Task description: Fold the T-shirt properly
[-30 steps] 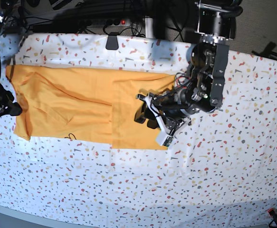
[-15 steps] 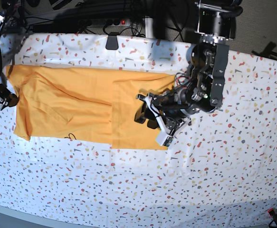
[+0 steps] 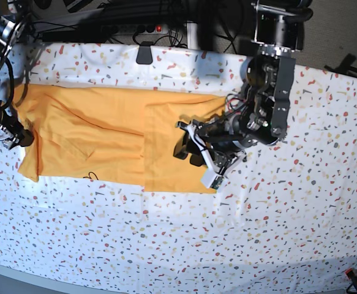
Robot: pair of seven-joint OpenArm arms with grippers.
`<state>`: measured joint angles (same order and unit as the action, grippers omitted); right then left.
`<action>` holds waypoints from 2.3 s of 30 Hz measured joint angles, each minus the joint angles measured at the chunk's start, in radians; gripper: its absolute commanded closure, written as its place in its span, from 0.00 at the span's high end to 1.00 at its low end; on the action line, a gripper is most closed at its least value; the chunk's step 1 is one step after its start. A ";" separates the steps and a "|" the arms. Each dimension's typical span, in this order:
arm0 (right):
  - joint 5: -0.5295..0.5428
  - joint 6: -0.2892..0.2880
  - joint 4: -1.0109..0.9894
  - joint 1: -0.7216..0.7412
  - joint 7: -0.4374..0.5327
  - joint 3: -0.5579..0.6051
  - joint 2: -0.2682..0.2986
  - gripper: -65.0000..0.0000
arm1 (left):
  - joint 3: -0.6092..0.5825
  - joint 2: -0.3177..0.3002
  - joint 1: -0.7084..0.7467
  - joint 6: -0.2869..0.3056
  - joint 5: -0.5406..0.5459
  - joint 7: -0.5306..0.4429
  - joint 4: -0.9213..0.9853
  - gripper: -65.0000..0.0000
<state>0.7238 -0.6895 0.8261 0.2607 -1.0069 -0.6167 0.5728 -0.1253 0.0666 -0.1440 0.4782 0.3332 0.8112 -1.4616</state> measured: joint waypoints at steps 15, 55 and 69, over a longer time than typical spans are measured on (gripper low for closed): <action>0.128 0.000 -0.002 -0.006 -0.063 0.002 -0.010 0.73 | 0.000 0.000 0.000 0.000 0.000 0.000 0.000 0.40; 0.113 -0.003 -0.008 -0.010 -0.176 0.005 -0.024 0.00 | -0.001 -0.034 0.003 0.000 -0.134 0.019 0.000 0.40; 0.378 -0.004 -0.007 0.095 -0.383 0.007 -0.022 0.00 | -0.001 -0.061 0.055 0.000 -0.134 -0.014 0.000 0.40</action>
<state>1.1015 -0.6937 0.8192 0.3557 -1.3903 -0.6098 0.5510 -0.1261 0.0059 -0.0887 0.4782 0.1993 0.7975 -1.4612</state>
